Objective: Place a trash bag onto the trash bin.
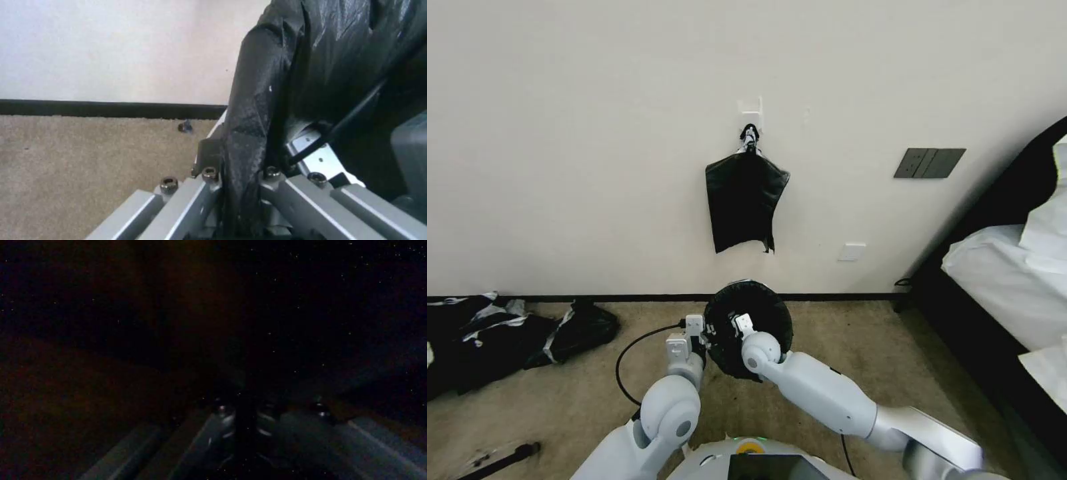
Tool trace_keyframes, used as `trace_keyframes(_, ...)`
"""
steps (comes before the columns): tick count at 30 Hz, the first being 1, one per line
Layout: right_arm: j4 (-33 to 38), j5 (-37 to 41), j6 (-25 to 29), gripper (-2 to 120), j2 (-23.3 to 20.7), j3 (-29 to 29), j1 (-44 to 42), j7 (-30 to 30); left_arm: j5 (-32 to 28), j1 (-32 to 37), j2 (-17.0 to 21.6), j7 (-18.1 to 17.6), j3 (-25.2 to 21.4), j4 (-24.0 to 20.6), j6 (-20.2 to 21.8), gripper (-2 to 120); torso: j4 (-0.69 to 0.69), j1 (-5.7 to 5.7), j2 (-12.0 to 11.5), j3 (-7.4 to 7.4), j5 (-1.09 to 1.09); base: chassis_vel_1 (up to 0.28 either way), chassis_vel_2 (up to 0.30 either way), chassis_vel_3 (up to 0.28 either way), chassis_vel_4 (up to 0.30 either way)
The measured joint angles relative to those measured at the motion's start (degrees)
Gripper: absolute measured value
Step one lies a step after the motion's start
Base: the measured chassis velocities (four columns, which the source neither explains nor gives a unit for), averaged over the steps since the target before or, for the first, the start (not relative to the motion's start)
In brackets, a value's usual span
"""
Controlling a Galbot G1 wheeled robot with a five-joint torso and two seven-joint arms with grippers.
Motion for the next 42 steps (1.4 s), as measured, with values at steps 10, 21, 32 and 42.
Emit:
trace_keyframes(10,-2.53,0.17,0.04,0,1.51,0.90,-0.04,-0.29,-0.43,0.26,0.39,0.28,-0.01,-0.52,0.00,1,0.00,0.00,0.00,0.00,0.00,0.000,0.000,0.000,0.000)
trace_keyframes(21,-3.68,-0.32,0.06,0,2.00,2.15,-0.59,-1.64,-1.26,-0.03,0.96,0.34,-0.27,-0.65,0.00,1,0.00,0.00,0.00,0.00,0.00,0.000,0.000,0.000,0.000)
trace_keyframes(32,6.32,3.40,0.04,14,-3.09,2.31,-0.78,-1.72,-4.54,-1.54,0.11,-0.07,-1.27,1.48,0.12,1,0.01,0.00,0.00,0.00,0.01,0.000,0.000,0.000,0.000)
trace_keyframes(42,20.76,5.11,0.04,45,-12.14,6.84,-5.55,-4.30,-10.02,-2.78,-0.69,-0.52,-2.38,4.03,0.48,1,-0.02,0.00,0.00,0.00,0.02,0.000,0.000,0.000,0.000)
